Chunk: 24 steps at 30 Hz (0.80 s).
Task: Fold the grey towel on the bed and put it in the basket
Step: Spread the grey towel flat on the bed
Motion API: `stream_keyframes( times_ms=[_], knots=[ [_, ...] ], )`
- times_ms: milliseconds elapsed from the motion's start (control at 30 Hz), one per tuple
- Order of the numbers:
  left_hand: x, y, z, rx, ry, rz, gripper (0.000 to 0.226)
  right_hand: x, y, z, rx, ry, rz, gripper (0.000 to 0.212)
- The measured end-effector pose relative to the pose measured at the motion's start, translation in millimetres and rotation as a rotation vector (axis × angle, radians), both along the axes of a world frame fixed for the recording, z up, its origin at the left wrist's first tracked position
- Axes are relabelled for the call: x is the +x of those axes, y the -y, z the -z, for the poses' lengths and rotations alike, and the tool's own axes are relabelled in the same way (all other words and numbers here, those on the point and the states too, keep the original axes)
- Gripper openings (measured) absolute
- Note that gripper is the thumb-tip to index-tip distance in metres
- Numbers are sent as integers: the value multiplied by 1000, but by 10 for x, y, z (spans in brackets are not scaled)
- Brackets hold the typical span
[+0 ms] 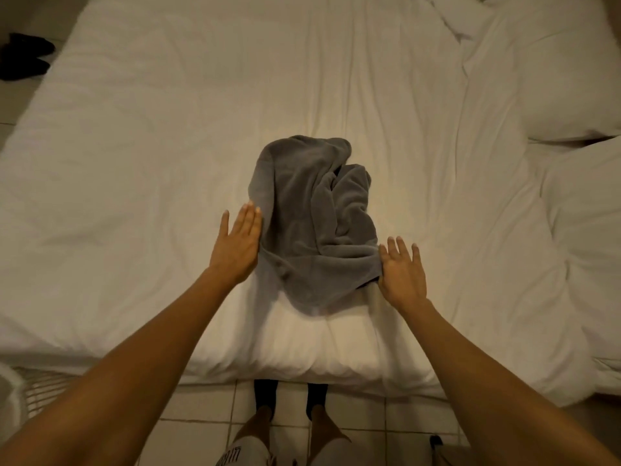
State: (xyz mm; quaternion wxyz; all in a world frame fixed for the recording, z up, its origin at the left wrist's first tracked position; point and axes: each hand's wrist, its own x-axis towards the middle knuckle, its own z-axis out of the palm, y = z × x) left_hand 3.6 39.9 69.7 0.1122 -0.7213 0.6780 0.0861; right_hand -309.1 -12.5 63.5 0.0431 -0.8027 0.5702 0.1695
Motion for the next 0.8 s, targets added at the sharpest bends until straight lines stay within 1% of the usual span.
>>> stream_keyframes(
  times_ms=[133, 233, 333, 400, 433, 500, 633, 733, 800],
  knots=[
    [-61, 32, 69, 119, -10, -29, 62, -16, 19, 71, 78, -40, 25, 53],
    [31, 262, 28, 171, -19, -77, 65, -21, 205, 14, 137, -69, 81, 56],
    [75, 732, -224, 200, 9, -74, 71, 74, 632, -215, 179, -90, 109, 56],
    [56, 1196, -560, 169, -8, -103, 67, 164, 1062, -499, 154, -82, 130, 56],
    [37, 1466, -800, 128, -31, -128, 64, 208, 1307, -693, 112, -79, 141, 56],
    [-2, 2041, -1392, -31, -71, -165, 59, 290, 1830, -1222, -35, -50, 177, 58],
    [-5, 2965, -2974, -456, -157, -202, 56, 413, 2710, -2728, -417, 110, 263, 63],
    [192, 3306, -4119, -717, -228, -279, 53, 353, 3084, -3896, -636, 218, 367, 66],
    [401, 3332, -4729, -851, -252, -348, 51, 186, 3148, -4503, -736, 264, 427, 68]
  ],
)
